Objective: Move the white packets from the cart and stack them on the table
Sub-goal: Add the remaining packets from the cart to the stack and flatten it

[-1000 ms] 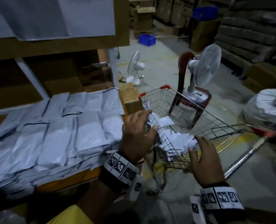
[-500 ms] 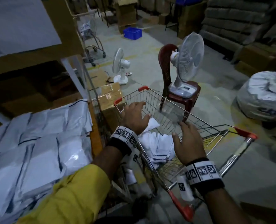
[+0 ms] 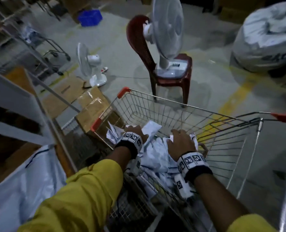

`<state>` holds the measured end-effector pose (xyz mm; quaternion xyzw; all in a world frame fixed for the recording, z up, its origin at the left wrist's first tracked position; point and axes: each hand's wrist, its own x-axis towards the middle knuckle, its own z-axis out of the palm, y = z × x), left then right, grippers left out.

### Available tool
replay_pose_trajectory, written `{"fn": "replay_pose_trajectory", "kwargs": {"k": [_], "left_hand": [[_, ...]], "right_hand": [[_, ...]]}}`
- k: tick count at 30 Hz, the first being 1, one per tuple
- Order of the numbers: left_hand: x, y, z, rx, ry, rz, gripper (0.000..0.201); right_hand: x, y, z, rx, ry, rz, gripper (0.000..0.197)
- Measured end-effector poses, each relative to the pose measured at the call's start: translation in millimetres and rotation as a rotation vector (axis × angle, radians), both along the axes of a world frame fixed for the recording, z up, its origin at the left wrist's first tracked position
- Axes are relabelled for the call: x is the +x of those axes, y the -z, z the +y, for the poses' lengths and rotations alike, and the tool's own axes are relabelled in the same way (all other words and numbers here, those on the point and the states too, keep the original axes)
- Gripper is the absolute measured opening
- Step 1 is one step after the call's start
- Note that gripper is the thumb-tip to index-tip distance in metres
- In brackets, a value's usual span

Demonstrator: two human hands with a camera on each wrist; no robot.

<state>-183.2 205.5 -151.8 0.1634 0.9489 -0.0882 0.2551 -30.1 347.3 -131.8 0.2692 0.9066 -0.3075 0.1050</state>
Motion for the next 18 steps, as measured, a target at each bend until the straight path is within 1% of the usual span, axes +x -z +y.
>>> {"fn": "replay_pose_trajectory", "kwargs": {"k": [1,2,3,4,7,11,13,15,17,18], "left_hand": [[-10,16,3,-0.029,0.022,0.005,0.079],[-17,23,6,-0.045,0.026,0.017,0.079],[-26,37,8,-0.066,0.019,0.024,0.077],[-35,59,7,-0.072,-0.013,0.028,0.076],[-41,92,2,-0.151,-0.127,-0.010,0.081],[-37,125,-7,-0.218,-0.241,-0.002,0.086],[-39,139,-7,-0.228,-0.284,-0.001,0.089],[-44,151,-6,-0.237,-0.357,-0.074,0.095],[-49,158,-7,-0.253,-0.413,-0.135,0.100],[-49,162,-8,-0.254,-0.418,-0.134,0.102]], "right_hand": [[-10,16,-1,0.000,-0.018,-0.041,0.049],[-18,31,-1,-0.004,-0.033,-0.070,0.049],[-26,45,-2,-0.009,-0.049,-0.090,0.049],[-36,63,-2,-0.010,-0.064,-0.109,0.051],[-51,118,-6,0.032,-0.104,-0.193,0.059],[-46,187,-20,0.076,-0.160,-0.322,0.077],[-37,217,-27,0.092,-0.139,-0.375,0.090],[-28,238,-31,0.099,-0.079,-0.408,0.103],[-24,253,-32,0.091,-0.025,-0.405,0.109],[-23,257,-32,0.116,0.005,-0.383,0.109]]}}
